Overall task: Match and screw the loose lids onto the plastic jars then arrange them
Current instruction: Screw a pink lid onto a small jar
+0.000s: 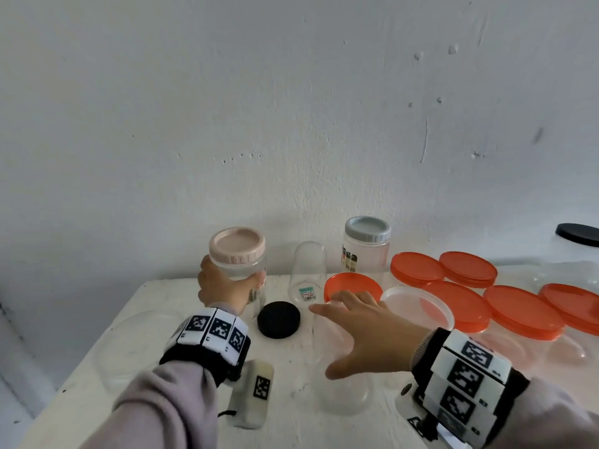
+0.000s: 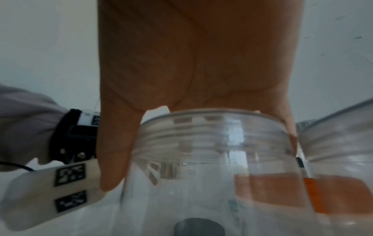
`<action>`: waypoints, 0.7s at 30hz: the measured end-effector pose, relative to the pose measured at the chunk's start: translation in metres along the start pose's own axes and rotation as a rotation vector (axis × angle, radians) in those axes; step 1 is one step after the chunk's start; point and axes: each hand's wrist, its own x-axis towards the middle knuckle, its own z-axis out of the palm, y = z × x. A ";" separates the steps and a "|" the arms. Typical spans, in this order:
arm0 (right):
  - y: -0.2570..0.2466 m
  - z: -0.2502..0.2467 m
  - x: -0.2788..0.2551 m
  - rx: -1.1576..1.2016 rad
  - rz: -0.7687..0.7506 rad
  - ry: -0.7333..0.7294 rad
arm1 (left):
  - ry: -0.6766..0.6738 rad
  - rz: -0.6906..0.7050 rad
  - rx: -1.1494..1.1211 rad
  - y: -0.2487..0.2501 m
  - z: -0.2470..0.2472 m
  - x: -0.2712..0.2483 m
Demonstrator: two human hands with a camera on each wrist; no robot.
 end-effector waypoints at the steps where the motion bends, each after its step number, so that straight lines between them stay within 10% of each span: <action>1: 0.001 0.001 -0.002 -0.003 -0.007 0.006 | 0.017 -0.016 0.015 0.000 0.003 0.003; 13: 0.013 0.000 -0.006 -0.011 -0.048 0.021 | 0.006 -0.209 0.096 -0.008 0.010 0.021; 21: 0.033 -0.004 0.000 0.006 0.003 0.016 | -0.338 -0.426 0.109 -0.023 0.030 -0.003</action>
